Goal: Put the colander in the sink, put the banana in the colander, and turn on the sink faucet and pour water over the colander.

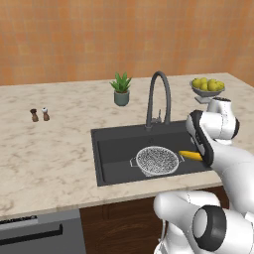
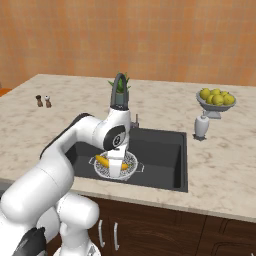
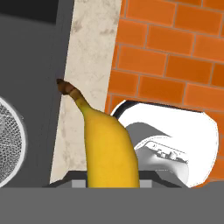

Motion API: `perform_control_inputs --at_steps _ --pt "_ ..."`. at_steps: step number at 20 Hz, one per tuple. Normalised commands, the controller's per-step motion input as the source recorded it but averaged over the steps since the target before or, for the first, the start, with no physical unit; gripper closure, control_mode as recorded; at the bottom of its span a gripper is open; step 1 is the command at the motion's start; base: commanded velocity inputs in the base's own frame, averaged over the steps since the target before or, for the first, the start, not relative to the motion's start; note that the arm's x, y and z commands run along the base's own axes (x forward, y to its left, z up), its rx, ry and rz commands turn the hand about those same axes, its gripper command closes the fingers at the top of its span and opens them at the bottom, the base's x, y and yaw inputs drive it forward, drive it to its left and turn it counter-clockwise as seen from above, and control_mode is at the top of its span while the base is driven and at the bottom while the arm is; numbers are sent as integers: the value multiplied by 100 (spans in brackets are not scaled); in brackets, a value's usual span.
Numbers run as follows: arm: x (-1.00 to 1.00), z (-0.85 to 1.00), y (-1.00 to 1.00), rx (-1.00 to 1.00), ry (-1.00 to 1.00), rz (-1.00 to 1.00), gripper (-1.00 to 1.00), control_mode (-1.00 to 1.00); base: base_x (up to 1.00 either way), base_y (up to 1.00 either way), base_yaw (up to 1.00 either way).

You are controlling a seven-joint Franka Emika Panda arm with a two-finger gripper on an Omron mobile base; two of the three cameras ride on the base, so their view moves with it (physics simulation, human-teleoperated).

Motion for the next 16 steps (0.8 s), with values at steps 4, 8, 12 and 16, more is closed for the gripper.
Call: perform_control_inputs --at_steps 4,8,12,16 --pt "38 -10 -28 9 -18 9 100 -100 0 0 0" --pt "44 0 -34 23 -21 4 100 -100 0 0 0" --pt "49 0 -13 22 -8 0 100 -100 0 0 0" --pt "48 0 0 16 0 0 100 -100 0 0 0"
